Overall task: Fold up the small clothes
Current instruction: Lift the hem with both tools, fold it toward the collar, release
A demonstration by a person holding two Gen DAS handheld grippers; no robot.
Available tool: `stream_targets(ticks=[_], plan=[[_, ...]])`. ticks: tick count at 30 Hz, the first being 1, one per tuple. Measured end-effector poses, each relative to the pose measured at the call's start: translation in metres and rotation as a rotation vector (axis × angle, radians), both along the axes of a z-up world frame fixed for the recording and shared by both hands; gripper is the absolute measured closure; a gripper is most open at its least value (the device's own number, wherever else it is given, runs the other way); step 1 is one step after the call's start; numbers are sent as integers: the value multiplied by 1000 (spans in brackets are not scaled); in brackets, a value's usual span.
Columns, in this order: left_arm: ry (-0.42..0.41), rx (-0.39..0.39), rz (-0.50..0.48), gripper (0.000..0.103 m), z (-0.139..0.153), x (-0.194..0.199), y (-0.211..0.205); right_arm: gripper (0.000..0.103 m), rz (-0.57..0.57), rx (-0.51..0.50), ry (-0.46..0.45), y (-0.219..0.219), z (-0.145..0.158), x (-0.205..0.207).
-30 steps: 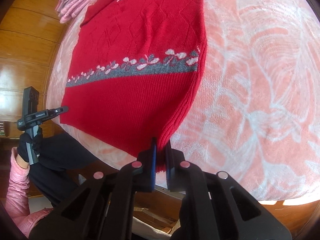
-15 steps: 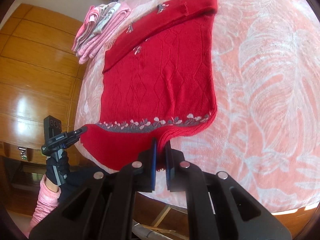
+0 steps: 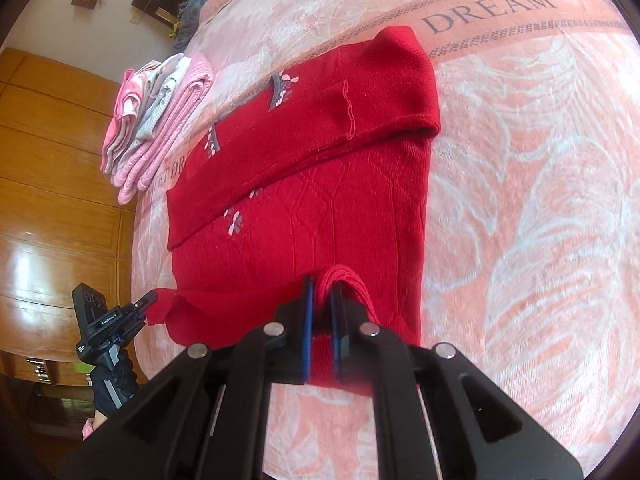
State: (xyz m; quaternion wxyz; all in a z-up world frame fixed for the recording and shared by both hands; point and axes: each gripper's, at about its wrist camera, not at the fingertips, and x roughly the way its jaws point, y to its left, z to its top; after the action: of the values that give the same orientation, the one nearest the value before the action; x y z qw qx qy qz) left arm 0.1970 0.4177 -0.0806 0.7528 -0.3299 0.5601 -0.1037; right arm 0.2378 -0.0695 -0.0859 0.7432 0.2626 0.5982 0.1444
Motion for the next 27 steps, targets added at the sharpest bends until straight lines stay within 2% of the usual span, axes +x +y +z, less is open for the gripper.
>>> stream_targets(ticks=[8, 11, 13, 15, 17, 20, 24, 27], plan=[[34, 33, -8, 93, -37, 62, -7, 96, -24, 4, 35, 3, -41, 65], [57, 8, -26, 91, -48, 72, -2, 89, -35, -3, 39, -3, -48, 74], [57, -39, -32, 90, -47, 76, 8, 75, -59, -8, 22, -13, -49, 77], [25, -47, -25, 84, -41, 79, 21, 73, -67, -14, 4, -22, -49, 79], [-24, 4, 13, 77, -30, 80, 39, 73, -70, -26, -12, -28, -48, 79], [-91, 15, 41, 77, -18, 82, 59, 73, -54, -20, -45, -30, -42, 78], [-139, 79, -75, 77, -13, 84, 43, 73, 9, -38, -85, -20, -31, 79], [-143, 171, -205, 74, -15, 85, 12, 73, 44, -47, -94, -10, -30, 80]])
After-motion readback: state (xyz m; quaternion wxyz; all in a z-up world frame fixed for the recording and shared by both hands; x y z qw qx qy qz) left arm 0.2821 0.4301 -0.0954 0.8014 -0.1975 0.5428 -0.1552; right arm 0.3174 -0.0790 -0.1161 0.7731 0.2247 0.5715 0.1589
